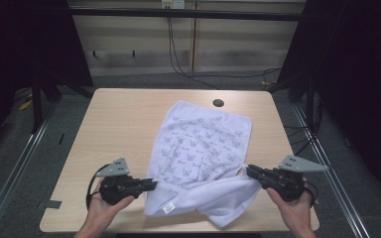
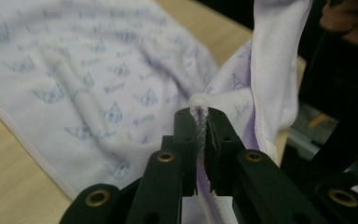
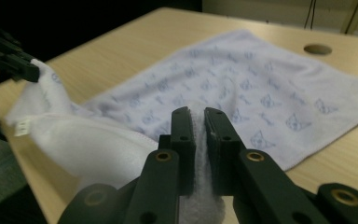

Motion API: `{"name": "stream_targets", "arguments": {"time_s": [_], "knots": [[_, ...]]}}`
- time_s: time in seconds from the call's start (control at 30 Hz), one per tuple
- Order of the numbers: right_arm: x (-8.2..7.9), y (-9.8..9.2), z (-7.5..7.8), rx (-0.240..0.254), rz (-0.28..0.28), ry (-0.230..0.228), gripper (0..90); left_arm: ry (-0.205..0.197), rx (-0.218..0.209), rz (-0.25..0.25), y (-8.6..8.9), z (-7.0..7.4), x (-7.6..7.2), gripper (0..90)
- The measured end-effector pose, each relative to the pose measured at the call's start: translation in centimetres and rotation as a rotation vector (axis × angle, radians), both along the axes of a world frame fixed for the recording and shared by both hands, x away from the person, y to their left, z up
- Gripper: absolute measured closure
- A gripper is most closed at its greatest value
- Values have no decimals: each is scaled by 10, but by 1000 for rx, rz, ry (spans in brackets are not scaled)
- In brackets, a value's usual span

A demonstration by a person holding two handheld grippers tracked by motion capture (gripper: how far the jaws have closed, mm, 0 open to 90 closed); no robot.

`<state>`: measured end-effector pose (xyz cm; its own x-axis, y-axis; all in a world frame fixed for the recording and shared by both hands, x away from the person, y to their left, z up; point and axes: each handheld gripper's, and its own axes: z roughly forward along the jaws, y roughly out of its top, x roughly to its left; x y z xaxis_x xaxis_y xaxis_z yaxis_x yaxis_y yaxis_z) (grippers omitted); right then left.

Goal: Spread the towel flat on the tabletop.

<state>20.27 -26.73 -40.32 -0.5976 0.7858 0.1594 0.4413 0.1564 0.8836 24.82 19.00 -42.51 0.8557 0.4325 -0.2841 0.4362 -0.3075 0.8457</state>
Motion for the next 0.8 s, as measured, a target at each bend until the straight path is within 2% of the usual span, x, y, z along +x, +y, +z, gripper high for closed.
{"name": "stream_targets", "arguments": {"time_s": [0.03, 0.07, 0.1, 0.13, 0.17, 0.2, 0.23, 0.27, 0.33, 0.37, 0.4, 0.43, 0.47, 0.53, 0.57, 0.6, 0.63, 0.67, 0.7, 0.73, 0.77, 0.8], "knots": [[-12, -6, 14, 50, 12, -31, 822, -24, -15, -2, 5, 7, -3, 839], [-12, -6, 14, 50, 12, -31, 822, -42, -29, 1, 10, 13, -7, 839], [-24, -9, 25, 104, 41, -56, 822, -58, -33, 14, 14, 19, -10, 839], [-24, -9, 25, 104, 41, -56, 822, -69, -33, 19, 18, 23, -13, 839], [-31, -9, 29, 124, 55, -65, 821, -75, -42, 20, 22, 26, -17, 839], [-47, -3, 33, 119, 118, -72, 816, -74, -27, 7, 29, 28, -24, 838], [-52, -1, 32, 119, 148, -74, 811, -74, -27, 7, 29, 28, -24, 836], [-61, 1, 30, 122, 196, -72, 801, -71, -7, 8, 32, 27, -27, 826], [-76, 3, 23, 133, 273, -62, 774, -39, 33, -30, 37, 20, -31, 771], [-82, 4, 19, 143, 288, -49, 740, -14, 47, -45, 38, 15, -33, 751], [-86, 3, 15, 146, 281, -38, 709, 30, 64, -70, 40, 5, -35, 720], [-86, 3, 15, 146, 281, -38, 709, 30, 64, -70, 40, 5, -35, 688], [-88, 3, 9, 156, 278, -17, 686, 28, 63, -76, 40, 2, -35, 663], [-84, 2, 4, 173, 255, -7, 669, 24, 64, -62, 39, 1, -32, 601], [-78, 4, 2, 157, 244, 5, 669, 26, 69, -48, 36, 1, -28, 561], [-78, 4, 2, 157, 244, 5, 669, 33, 83, -41, 33, 0, -22, 561], [-72, 7, -3, 124, 222, 20, 667, 41, 113, -3, 26, -4, -12, 543], [-51, 15, -19, 83, 217, 95, 654, 46, 127, 4, 22, -7, -6, 530], [-51, 15, -19, 83, 217, 95, 654, 56, 136, -2, 18, -11, 0, 530], [-44, 19, -25, 39, 211, 104, 659, 70, 150, -20, 9, -20, 12, 544], [-29, 25, -39, -9, 194, 158, 656, 89, 173, -29, 2, -28, 20, 544], [-18, 28, -48, -18, 179, 198, 656, 101, 194, -34, -3, -34, 25, 554]]}}
